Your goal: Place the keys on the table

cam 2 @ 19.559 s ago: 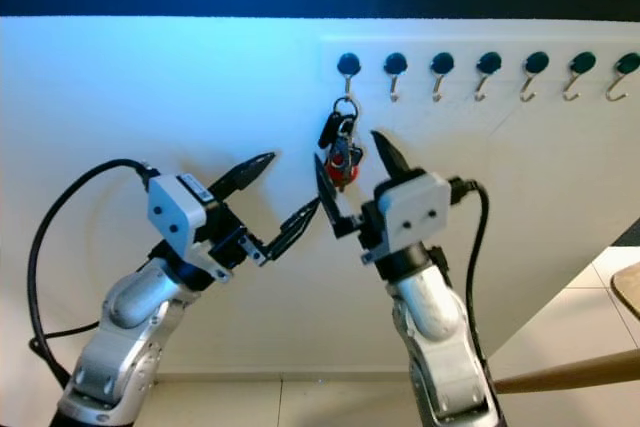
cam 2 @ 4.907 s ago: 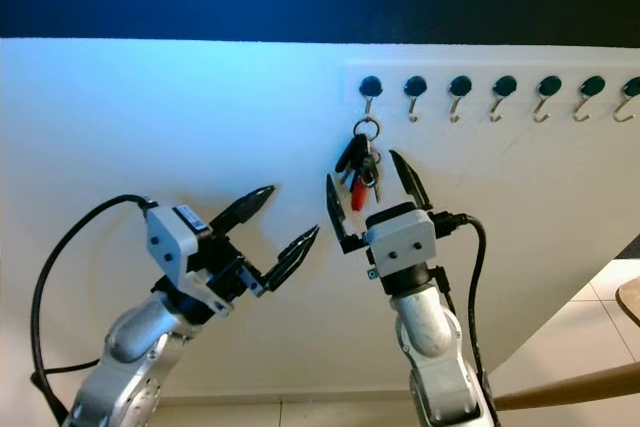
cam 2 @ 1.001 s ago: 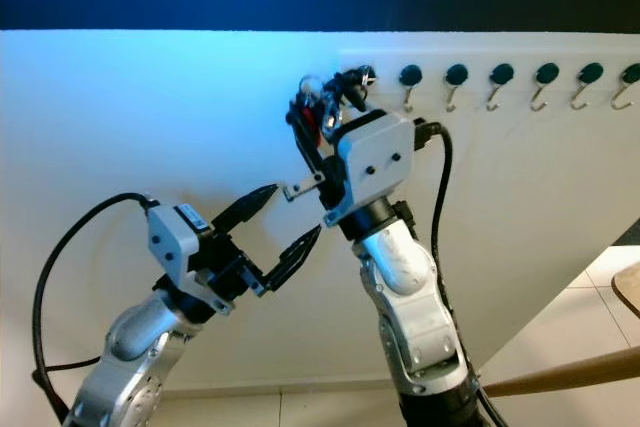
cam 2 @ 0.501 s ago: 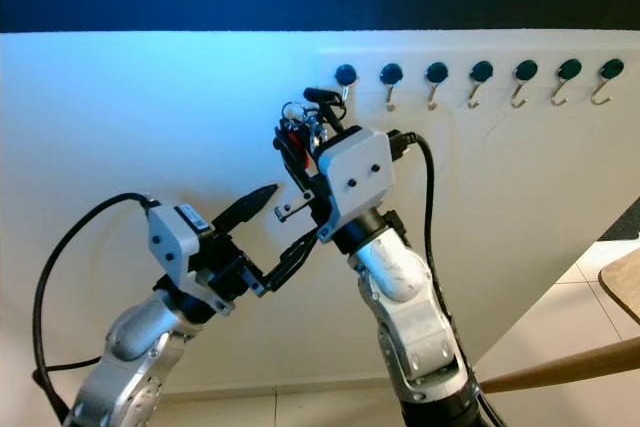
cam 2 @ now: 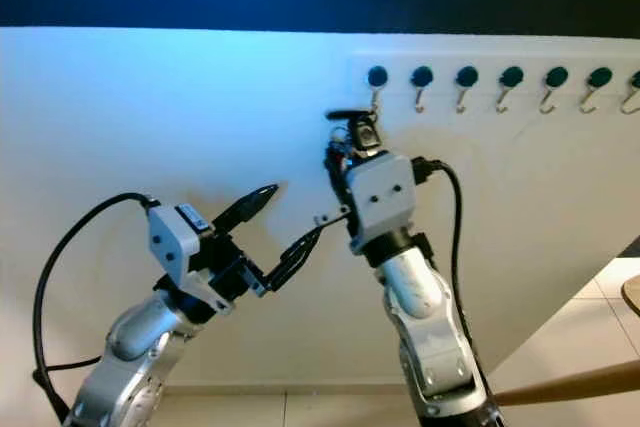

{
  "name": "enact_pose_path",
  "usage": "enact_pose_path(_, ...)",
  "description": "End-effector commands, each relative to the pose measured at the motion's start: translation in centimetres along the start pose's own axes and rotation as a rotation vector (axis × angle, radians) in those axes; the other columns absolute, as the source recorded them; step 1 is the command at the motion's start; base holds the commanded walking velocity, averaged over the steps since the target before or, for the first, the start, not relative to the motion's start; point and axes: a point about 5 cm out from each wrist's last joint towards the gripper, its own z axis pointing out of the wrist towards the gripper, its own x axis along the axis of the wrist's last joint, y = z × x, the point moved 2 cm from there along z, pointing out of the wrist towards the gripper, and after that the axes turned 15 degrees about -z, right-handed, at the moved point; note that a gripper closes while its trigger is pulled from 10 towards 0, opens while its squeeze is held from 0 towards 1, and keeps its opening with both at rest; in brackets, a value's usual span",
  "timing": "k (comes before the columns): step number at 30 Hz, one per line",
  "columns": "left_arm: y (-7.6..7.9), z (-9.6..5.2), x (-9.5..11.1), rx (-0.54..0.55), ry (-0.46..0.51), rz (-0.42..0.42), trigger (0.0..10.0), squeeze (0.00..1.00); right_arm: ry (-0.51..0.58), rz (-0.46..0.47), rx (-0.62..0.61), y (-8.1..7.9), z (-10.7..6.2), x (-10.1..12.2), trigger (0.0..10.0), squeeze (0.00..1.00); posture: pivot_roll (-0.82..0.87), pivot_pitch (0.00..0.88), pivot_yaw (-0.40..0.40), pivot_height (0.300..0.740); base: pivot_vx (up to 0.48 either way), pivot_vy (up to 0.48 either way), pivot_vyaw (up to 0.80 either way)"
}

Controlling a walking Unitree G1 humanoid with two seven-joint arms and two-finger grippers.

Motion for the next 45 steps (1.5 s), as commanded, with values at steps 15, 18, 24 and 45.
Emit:
enact_pose_path(15,0.3,0.0,0.3,-0.012,0.01,-0.002,10.0,0.0,-0.066,-0.045,-0.042,0.3,-0.6,-1.4,10.0,0.0,0.02,0.102,-0.001,0.74,0.0,0.0,0.0)
enact_pose_path(18,0.4,-0.1,0.3,-0.012,0.009,-0.003,10.0,0.0,-0.026,-0.066,-0.039,-0.1,-1.2,-1.1,10.0,0.0,0.02,0.102,-0.002,0.74,0.0,0.0,0.0)
enact_pose_path(24,0.4,-0.1,0.2,-0.015,0.004,-0.006,10.0,0.0,-0.03,-0.09,-0.043,-0.4,-2.5,-1.6,10.0,0.0,0.02,0.101,0.0,0.74,0.0,0.0,0.0)
enact_pose_path(45,-2.3,-2.9,-2.6,0.188,-0.074,-0.05,10.0,0.0,-0.171,-0.179,-0.147,0.9,-10.4,-6.5,10.0,0.0,0.02,0.078,-0.001,0.74,0.0,0.0,0.0)
